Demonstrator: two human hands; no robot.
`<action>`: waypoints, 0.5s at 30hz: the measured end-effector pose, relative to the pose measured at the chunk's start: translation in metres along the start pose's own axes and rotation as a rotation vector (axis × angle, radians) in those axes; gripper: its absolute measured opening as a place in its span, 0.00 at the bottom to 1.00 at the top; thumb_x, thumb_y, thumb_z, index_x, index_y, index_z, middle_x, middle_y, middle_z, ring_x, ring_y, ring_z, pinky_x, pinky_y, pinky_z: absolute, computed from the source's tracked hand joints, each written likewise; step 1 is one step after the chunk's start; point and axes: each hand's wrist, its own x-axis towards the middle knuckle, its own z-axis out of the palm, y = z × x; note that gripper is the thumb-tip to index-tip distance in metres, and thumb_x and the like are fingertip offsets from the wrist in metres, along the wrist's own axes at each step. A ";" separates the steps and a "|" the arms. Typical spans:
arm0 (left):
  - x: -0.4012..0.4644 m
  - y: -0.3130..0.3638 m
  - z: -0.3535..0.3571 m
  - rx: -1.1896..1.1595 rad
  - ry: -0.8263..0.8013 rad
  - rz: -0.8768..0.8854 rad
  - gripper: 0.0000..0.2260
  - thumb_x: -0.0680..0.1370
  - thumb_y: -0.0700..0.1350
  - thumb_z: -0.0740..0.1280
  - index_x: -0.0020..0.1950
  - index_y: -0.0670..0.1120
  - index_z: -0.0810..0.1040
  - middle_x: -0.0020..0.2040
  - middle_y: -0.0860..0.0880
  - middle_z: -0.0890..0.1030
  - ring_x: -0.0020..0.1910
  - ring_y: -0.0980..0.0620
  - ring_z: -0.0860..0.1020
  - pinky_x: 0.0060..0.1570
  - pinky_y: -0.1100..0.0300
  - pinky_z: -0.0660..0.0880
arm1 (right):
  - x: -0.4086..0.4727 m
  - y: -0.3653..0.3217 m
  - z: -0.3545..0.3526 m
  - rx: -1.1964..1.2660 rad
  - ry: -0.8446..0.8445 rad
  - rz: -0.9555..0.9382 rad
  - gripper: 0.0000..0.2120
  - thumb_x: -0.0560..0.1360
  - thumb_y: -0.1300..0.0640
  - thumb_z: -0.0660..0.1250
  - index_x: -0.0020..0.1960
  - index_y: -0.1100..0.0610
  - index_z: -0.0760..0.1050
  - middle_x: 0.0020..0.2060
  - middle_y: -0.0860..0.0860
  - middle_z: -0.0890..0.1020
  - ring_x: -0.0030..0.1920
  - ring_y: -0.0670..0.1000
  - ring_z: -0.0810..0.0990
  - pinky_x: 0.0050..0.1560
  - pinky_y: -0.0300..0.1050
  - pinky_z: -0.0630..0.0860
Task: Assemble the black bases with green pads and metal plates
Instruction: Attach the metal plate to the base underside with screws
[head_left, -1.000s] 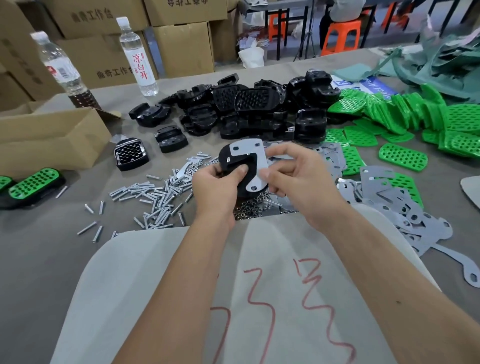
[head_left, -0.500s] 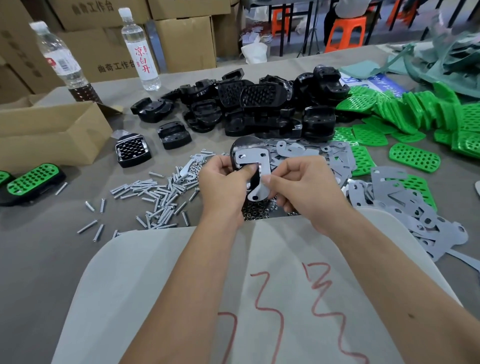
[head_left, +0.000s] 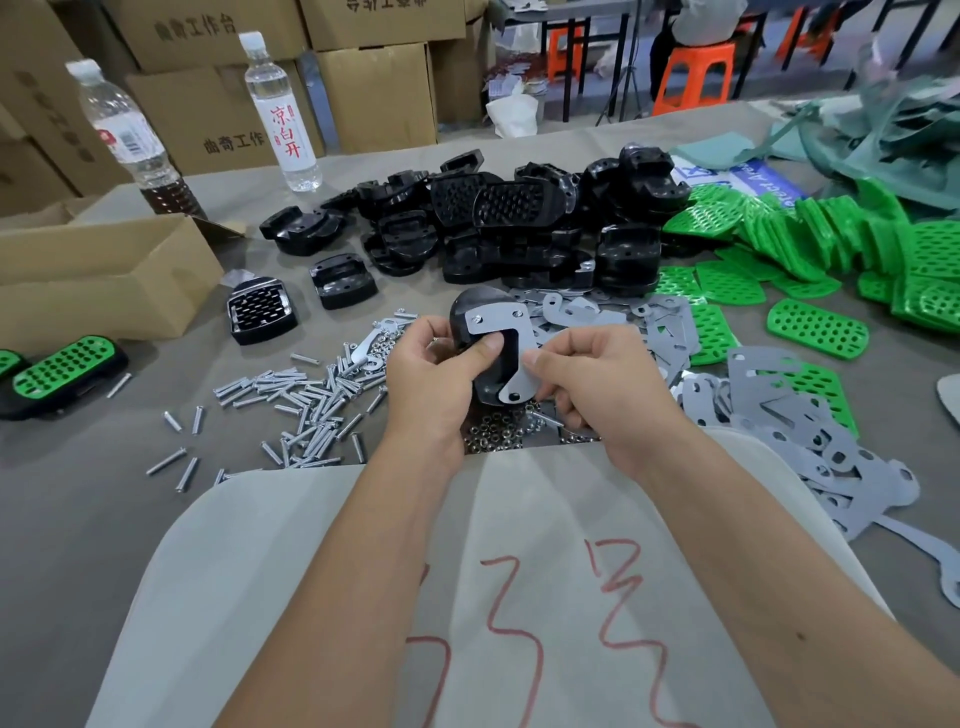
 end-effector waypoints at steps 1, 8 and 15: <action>-0.001 0.001 -0.001 -0.014 -0.021 -0.012 0.09 0.75 0.32 0.74 0.50 0.41 0.80 0.46 0.39 0.82 0.45 0.39 0.82 0.52 0.35 0.81 | 0.000 0.000 0.000 0.006 0.002 0.012 0.13 0.78 0.59 0.73 0.36 0.58 0.78 0.25 0.51 0.77 0.19 0.45 0.66 0.22 0.34 0.62; -0.006 0.008 -0.003 -0.072 -0.081 -0.082 0.10 0.77 0.28 0.68 0.51 0.42 0.80 0.50 0.36 0.83 0.39 0.43 0.85 0.38 0.51 0.84 | 0.003 0.002 0.001 -0.038 0.080 -0.025 0.19 0.78 0.54 0.75 0.29 0.53 0.78 0.24 0.50 0.78 0.20 0.45 0.68 0.23 0.37 0.65; -0.008 0.011 -0.007 0.055 -0.180 -0.053 0.07 0.79 0.35 0.71 0.54 0.45 0.82 0.47 0.41 0.87 0.41 0.44 0.86 0.44 0.49 0.85 | 0.009 0.006 -0.001 -0.025 0.098 0.007 0.17 0.79 0.53 0.73 0.33 0.56 0.76 0.24 0.50 0.78 0.19 0.45 0.67 0.22 0.34 0.63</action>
